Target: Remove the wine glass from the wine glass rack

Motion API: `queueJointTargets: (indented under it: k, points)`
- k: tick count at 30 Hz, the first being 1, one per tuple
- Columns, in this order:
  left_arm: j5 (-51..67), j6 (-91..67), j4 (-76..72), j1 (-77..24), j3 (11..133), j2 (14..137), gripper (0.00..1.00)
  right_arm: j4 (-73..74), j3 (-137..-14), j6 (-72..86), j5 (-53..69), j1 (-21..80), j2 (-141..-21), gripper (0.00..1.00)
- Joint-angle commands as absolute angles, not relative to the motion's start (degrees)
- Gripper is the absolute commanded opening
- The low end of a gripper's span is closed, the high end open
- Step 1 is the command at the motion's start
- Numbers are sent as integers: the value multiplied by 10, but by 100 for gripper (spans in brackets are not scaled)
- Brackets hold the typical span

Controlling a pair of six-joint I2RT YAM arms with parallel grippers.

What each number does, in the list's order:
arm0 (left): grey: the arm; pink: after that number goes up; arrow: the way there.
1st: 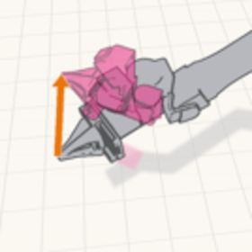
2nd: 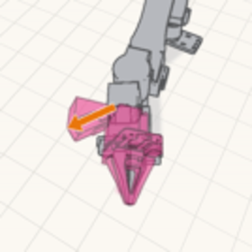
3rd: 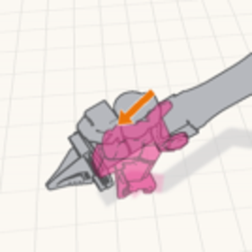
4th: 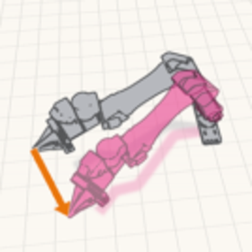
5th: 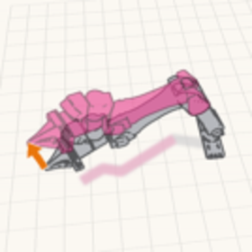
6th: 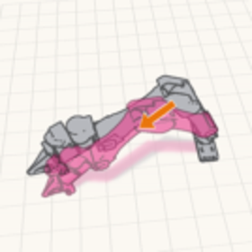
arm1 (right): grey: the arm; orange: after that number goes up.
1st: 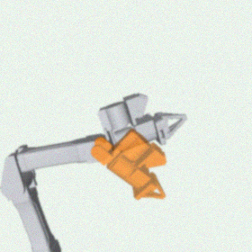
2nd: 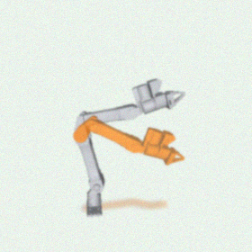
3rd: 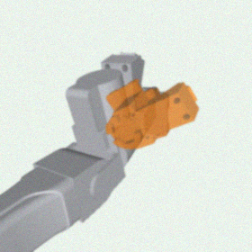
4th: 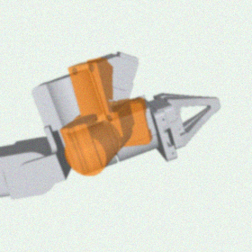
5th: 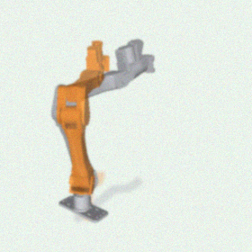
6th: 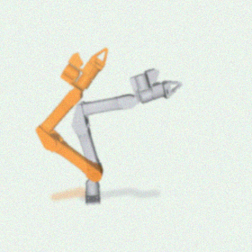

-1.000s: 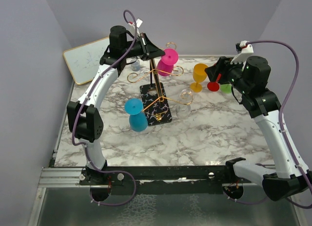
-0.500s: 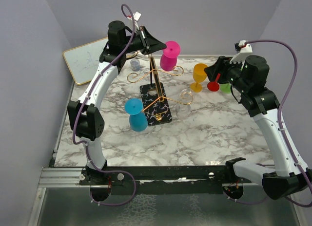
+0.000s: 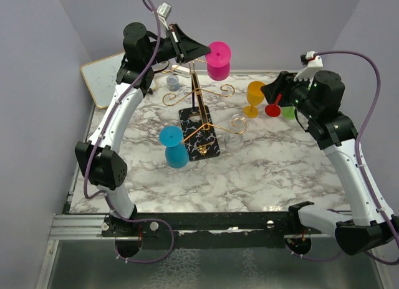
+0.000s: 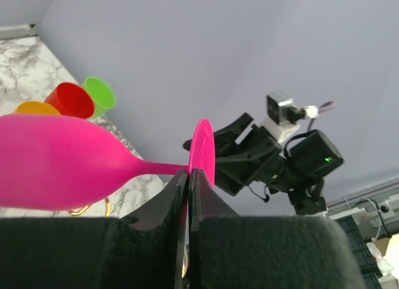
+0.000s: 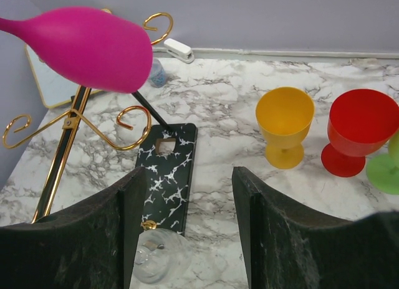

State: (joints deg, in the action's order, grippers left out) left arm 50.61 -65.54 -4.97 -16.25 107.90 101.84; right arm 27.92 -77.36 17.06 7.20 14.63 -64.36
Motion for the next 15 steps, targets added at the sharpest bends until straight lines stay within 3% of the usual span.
queueJointTargets:
  k: [1, 5, 15]
  points:
    - [524, -681, -107, -164, 1102, 956, 0, 250, -775, 175, 102, 148, -642, 57]
    - [533, -721, -173, -164, 1065, 913, 0, 219, -775, 167, 173, 148, -638, 58]
    - [540, -750, -330, -163, 908, 743, 0, 12, -758, 214, 494, 148, -667, 60]
